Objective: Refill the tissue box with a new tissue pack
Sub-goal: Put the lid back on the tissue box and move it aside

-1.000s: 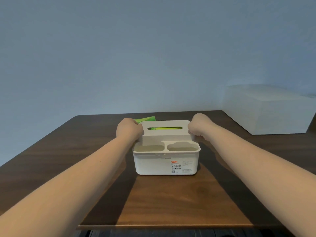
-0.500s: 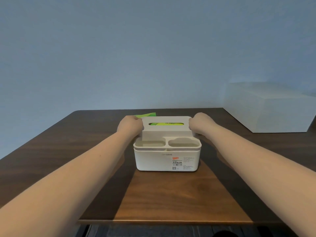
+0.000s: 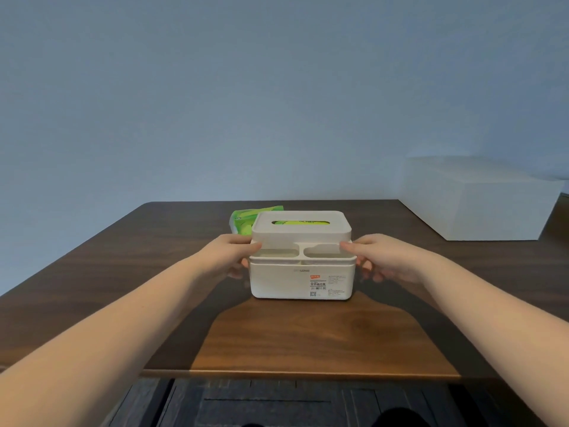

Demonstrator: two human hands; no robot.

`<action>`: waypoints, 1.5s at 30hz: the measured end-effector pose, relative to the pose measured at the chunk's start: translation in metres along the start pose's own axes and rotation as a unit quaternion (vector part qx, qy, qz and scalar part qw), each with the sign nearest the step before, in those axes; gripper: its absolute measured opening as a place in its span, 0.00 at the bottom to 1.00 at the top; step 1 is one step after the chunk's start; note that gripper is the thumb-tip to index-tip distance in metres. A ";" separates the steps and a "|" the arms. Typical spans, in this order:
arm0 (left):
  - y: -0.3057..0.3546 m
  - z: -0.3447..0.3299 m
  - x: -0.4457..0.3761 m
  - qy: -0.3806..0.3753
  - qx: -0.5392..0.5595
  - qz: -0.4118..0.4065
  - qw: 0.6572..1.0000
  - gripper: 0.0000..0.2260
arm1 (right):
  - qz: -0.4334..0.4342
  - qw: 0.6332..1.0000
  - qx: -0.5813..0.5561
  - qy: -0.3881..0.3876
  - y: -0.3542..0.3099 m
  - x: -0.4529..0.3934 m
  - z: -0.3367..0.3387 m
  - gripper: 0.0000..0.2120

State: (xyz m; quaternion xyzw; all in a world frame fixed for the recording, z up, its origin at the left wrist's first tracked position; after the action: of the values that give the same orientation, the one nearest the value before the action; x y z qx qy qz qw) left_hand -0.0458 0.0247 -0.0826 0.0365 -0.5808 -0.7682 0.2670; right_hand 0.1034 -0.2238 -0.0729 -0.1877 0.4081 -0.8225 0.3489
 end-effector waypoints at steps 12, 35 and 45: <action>-0.006 -0.006 0.013 0.010 0.075 0.035 0.997 0.12 | -0.017 0.996 -0.071 0.045 0.002 0.010 -0.011 0.15; 0.017 -0.022 0.012 0.268 -0.138 0.014 0.954 0.15 | -0.034 0.992 0.098 0.067 -0.016 0.010 -0.010 0.13; 0.075 -0.101 -0.053 0.271 -0.227 -0.035 0.935 0.15 | -0.041 0.970 0.162 0.179 0.034 -0.020 0.083 0.06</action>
State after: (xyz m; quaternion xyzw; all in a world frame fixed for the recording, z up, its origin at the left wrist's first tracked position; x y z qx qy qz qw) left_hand 0.0647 -0.0533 -0.0602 0.2022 -0.2945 -0.8495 0.3883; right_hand 0.1807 -0.2689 -0.0512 0.0048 0.3174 -0.9114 0.2617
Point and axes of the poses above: each hand's wrist, its own x-axis away from the middle knuckle, its own z-axis out of the back of the hand, y = z × x, the point moved 3 cm from there along -x, towards the middle knuckle, and after that the axes turned 12 degrees about z, right-handed, at the moved point
